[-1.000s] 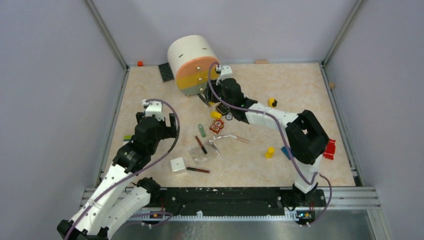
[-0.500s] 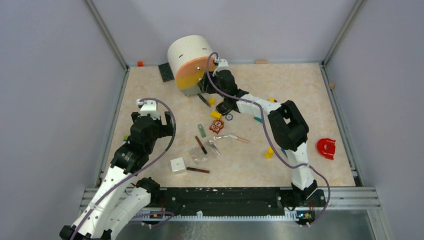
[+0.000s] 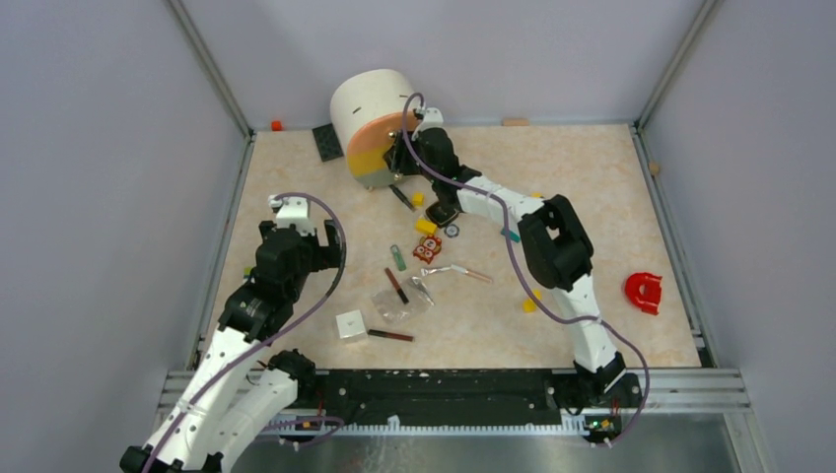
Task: Organize the makeup
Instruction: Open the drawer in the storage box.
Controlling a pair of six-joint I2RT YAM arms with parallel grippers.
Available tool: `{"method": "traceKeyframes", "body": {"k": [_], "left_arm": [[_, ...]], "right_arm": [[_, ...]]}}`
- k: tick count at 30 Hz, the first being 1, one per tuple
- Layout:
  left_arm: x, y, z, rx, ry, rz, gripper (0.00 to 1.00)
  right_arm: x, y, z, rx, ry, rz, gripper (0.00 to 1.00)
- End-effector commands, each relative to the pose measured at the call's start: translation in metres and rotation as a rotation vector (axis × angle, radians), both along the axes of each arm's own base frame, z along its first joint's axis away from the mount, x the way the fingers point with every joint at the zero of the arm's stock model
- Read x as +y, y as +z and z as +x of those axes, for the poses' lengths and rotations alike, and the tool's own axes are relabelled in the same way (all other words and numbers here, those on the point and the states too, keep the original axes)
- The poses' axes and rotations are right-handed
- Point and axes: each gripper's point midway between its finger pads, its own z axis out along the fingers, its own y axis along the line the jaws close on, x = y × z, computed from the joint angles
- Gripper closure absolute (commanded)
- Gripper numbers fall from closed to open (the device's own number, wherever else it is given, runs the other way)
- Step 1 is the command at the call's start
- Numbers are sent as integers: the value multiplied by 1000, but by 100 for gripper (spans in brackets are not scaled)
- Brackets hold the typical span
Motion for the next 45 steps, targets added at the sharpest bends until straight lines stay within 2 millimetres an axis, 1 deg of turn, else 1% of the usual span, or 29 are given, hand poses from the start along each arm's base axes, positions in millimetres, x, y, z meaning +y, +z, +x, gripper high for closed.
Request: {"method": "traceKeyframes", "body": {"k": [1,5,9,13,16,19,24,30,32,33,35,39,44,45], "left_arm": [[-3,10,5,-48,-11,-23,1],[-4,11,5,-51,-18,-29,1],[-3,11,5,-52,-19,-30,1],[-3,11,6,-52,-22,-31,1],[-3,11,6,-52,-23,-33,1],[-2,11,6,-52,-21,-33,1],[-3,9,7,-48,-25,-35,1],[-2,8,7,-44,-23,-32,1],[-2,8,7,-43,-22,-32,1],[-2,8,7,-44,-22,-32,1],[-2,8,7,-42,-22,-31,1],[-2,8,7,-43,-23,-31,1],[-3,7,7,-41,-25,-31,1],[-3,7,7,-39,-24,-31,1]], "right_arm": [[5,14,10,-15,-7,34,52],[6,15,14,-13,-9,36,57],[6,17,13,-18,-2,34,70],[1,23,10,-37,-6,25,83],[-1,25,3,-46,13,22,91],[-5,24,-10,-50,30,24,94],[-15,20,-30,-46,38,19,97],[-20,14,-59,-29,65,12,97],[-20,14,-68,-27,72,10,97],[-22,17,-72,-32,73,11,97],[-23,15,-80,-29,77,4,97],[-26,14,-93,-28,86,-16,97],[-31,16,-104,-26,93,-29,96],[-32,13,-106,-21,94,-34,96]]}}
